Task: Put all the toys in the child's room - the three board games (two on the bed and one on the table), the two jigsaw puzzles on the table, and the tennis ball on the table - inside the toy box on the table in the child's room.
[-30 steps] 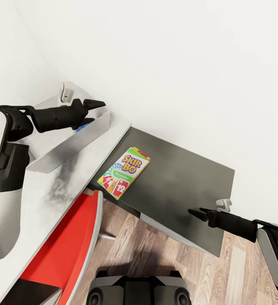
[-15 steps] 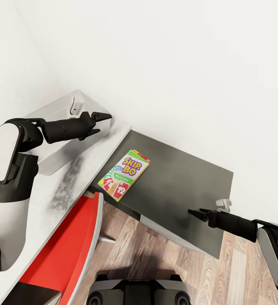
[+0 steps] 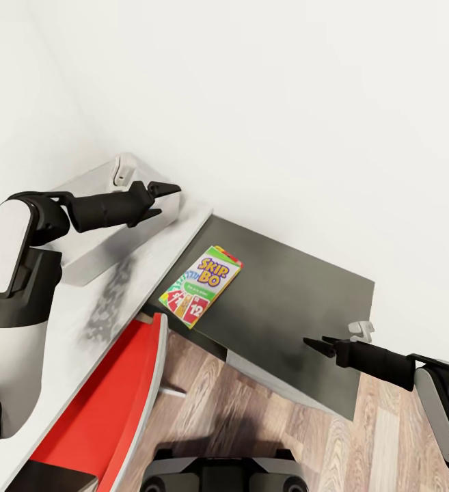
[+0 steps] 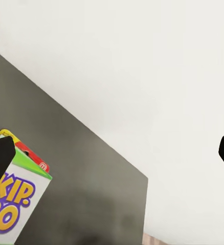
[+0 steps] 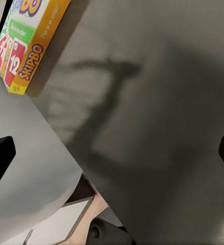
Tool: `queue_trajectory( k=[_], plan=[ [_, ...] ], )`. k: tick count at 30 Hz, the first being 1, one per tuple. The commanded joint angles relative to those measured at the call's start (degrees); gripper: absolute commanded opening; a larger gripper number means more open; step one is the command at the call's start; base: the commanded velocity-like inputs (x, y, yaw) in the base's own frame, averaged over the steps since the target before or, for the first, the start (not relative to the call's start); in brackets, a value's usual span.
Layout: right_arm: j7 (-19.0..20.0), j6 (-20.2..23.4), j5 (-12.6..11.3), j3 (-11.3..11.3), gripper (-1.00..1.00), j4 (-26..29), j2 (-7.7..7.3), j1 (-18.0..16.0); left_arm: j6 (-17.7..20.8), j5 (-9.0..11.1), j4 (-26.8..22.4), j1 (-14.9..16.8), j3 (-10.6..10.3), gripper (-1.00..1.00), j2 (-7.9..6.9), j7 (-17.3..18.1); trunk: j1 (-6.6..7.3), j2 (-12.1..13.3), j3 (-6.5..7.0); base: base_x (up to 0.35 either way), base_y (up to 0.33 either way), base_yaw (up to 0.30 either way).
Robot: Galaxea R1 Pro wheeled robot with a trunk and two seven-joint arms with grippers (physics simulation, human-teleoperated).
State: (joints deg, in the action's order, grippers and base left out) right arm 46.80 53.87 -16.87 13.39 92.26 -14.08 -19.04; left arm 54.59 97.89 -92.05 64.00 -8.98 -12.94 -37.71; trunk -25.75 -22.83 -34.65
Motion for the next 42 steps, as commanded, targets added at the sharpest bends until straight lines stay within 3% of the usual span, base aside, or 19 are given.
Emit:
queue_trajectory(
  k=[1, 11, 15, 22, 23, 25, 29, 36, 42],
  plan=[
    [0.2, 0.2, 0.1, 0.1, 1.0, 0.0, 0.0, 0.0, 0.0, 0.5, 0.0, 0.1, -0.1, 1.0, 0.02, -0.6, -0.04, -0.1, 0.02, 0.0, 0.0, 0.0],
    [0.3, -0.2, 0.1, 0.1, 1.0, 0.0, -0.08, 0.0, 0.0, 1.1, -0.1, 0.8, -0.3, 1.0, 0.83, -0.6, -0.04, -0.1, 0.96, 0.0, 0.0, 0.0],
    [0.3, -0.3, 0.1, 0.1, 1.0, 0.0, -0.13, 0.0, 0.0, 1.3, -0.1, 0.6, -1.1, 1.0, 3.13, -0.6, -0.04, -0.1, 1.34, 0.0, 0.0, 0.0],
    [0.2, -0.4, 0.1, 0.1, 1.0, 0.0, -0.15, 0.0, 0.0, 1.3, -0.1, 0.1, -3.6, 1.0, 4.98, -0.6, -0.04, -0.1, 1.99, 0.0, 0.0, 0.0],
    [0.1, -0.5, 0.2, 0.1, 1.0, 0.0, -0.15, -0.1, 0.0, 1.3, -0.1, -0.9, -5.3, 1.0, 5.47, -0.5, -0.04, -0.1, 2.09, 0.0, 0.0, 0.0],
    [-0.1, -0.6, 0.2, 0.1, 1.0, 0.0, -0.14, -0.1, -0.1, 1.3, -0.1, -2.8, -6.8, 1.0, 5.82, -0.5, -0.04, -0.1, 2.28, 0.0, 0.0, 0.0],
    [-0.3, -0.6, 0.3, 0.1, 1.0, 0.0, -0.11, -0.2, -0.3, 1.3, -0.1, -6.2, -8.1, 1.0, 6.09, -0.1, -0.04, -0.1, 2.65, 0.0, 0.0, 0.0],
    [-0.7, -0.7, 0.3, 0.1, 1.0, 0.0, 0.02, -0.2, -0.5, 1.3, -0.1, -9.8, -7.9, 1.0, 5.78, 0.8, -0.04, -0.1, 3.31, 0.0, 0.0, 0.0],
    [-0.8, -0.8, 0.4, 0.1, 1.0, 0.0, -0.06, -0.2, -0.5, 1.3, -0.1, -10.6, -7.5, 1.0, 6.22, 0.8, -0.04, -0.1, 3.87, 0.0, 0.0, -0.014]
  ],
)
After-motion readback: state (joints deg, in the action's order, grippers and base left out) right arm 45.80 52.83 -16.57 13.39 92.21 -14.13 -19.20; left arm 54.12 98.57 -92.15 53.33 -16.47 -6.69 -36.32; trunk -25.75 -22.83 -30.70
